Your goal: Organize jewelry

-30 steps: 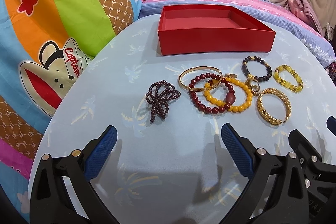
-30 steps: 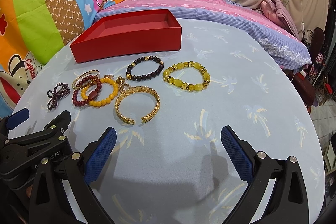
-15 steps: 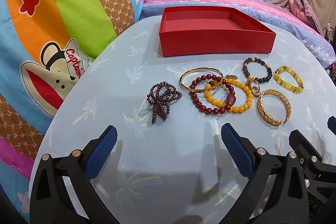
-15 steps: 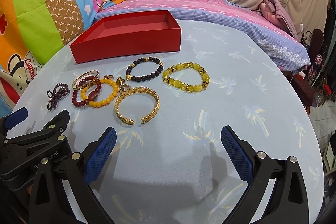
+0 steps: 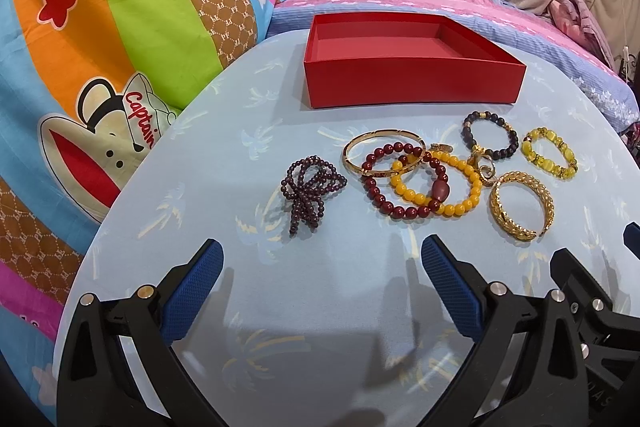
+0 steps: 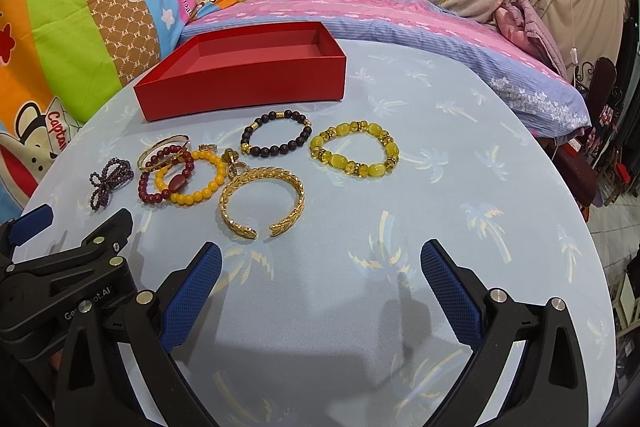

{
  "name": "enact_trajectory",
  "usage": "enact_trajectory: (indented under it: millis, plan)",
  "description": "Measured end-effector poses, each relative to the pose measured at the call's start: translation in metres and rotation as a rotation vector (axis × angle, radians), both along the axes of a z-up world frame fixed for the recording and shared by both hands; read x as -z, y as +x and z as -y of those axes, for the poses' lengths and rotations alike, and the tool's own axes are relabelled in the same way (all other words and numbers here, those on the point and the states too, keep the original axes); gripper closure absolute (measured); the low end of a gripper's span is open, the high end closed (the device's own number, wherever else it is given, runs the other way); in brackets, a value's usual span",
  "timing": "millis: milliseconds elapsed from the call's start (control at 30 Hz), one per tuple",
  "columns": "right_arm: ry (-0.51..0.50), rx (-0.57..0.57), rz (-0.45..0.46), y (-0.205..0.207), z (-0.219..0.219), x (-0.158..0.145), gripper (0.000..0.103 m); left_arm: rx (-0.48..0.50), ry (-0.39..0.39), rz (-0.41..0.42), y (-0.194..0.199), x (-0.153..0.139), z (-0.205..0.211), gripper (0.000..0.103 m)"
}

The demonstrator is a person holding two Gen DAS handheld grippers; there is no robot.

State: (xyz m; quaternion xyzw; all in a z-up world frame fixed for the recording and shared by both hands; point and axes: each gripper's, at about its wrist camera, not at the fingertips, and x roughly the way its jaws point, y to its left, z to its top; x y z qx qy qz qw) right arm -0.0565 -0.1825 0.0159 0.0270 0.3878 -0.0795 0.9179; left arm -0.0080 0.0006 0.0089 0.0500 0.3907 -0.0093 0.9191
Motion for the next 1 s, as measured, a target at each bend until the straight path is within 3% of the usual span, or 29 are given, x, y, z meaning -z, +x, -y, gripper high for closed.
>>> enact_trajectory:
  millis: [1000]
  plan:
    - [-0.002, 0.000, 0.001, -0.0012, -0.0014, 0.0011, 0.007, -0.001, 0.000, 0.004, -0.0007, 0.0011, 0.0001, 0.008]
